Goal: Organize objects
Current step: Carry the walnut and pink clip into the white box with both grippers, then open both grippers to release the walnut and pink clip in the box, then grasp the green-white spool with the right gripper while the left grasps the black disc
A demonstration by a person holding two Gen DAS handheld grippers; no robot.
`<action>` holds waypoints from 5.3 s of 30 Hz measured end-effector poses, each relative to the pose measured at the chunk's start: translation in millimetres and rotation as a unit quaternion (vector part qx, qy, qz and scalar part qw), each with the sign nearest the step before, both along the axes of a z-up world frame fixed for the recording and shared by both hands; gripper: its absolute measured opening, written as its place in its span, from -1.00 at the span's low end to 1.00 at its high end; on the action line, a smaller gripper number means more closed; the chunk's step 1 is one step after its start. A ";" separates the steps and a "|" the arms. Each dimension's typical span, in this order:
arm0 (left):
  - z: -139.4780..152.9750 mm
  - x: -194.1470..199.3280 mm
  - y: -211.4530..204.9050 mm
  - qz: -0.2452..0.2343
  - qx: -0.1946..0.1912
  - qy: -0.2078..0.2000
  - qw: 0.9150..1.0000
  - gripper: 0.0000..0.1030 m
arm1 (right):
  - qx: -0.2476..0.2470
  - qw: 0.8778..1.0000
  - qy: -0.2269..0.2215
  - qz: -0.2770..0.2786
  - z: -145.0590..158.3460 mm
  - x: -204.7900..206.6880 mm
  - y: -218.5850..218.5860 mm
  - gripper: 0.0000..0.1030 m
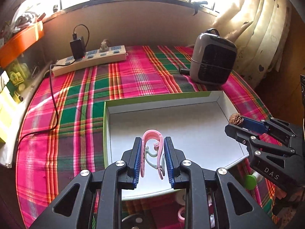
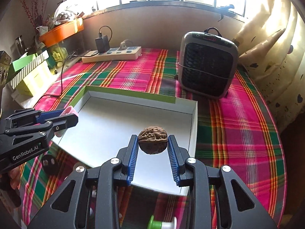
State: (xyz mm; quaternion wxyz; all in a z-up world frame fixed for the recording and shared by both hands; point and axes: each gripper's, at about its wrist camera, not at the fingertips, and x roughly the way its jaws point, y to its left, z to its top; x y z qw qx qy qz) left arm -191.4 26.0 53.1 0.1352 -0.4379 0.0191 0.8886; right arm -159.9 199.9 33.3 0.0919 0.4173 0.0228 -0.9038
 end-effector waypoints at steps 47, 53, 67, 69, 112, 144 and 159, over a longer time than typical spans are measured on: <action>-34.6 -32.3 0.3 0.021 -0.014 -0.042 0.999 -0.34 | 0.021 0.998 -0.060 -0.016 -34.9 -47.9 -7.4 -0.12; -26.1 -22.5 -2.8 0.020 -0.009 -0.030 0.999 -0.28 | 0.015 0.998 -0.049 -0.021 -29.0 -42.1 -5.7 -0.02; -3.9 7.3 -28.0 0.036 0.012 -0.001 0.999 -0.20 | -0.002 0.999 -0.019 -0.029 -5.3 -7.7 6.7 0.10; -2.2 12.6 -30.7 0.037 0.015 0.001 0.999 -0.19 | -0.001 0.999 -0.015 -0.031 -3.4 -3.2 8.2 0.11; -30.4 91.6 -76.8 0.029 0.096 -0.027 0.995 -0.11 | -0.029 0.998 0.005 -0.064 -12.8 98.3 52.8 0.17; -45.4 87.1 -57.9 0.025 0.076 -0.037 0.996 -0.09 | -0.020 0.998 -0.029 -0.050 -39.7 88.9 34.2 0.29; -46.1 85.5 -62.3 0.041 0.069 -0.031 0.996 -0.41 | 0.005 0.998 -0.021 -0.057 -42.3 87.1 32.9 0.29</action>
